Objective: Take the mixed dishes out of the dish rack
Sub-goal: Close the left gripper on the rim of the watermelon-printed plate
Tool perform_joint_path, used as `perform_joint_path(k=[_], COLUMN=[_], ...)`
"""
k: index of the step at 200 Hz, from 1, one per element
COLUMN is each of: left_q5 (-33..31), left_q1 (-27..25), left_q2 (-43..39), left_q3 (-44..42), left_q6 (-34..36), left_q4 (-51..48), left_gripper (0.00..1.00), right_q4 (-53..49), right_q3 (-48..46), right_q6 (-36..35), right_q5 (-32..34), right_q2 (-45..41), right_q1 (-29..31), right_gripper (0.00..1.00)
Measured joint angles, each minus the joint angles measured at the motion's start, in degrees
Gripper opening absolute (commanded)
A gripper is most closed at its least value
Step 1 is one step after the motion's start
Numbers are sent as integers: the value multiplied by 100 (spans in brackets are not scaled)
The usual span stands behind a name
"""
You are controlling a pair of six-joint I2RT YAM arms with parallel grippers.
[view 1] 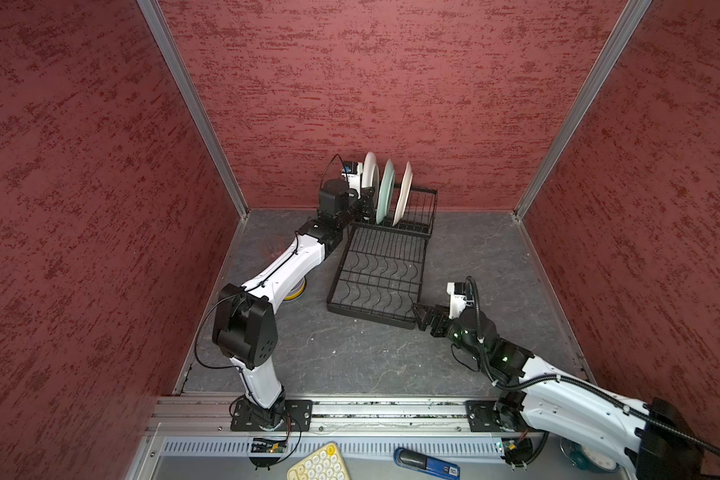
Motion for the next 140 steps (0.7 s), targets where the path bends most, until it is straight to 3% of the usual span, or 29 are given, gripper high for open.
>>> perform_joint_path(k=[140], left_q5=[22], left_q1=[24], left_q2=[59], left_q3=[157], left_q6=[214], left_q4=[-153], left_gripper=[0], right_q4=[-59], right_q3=[0], right_q6=[-2], right_q5=[57], right_q2=[-24], right_q1=[0], right_gripper=[99])
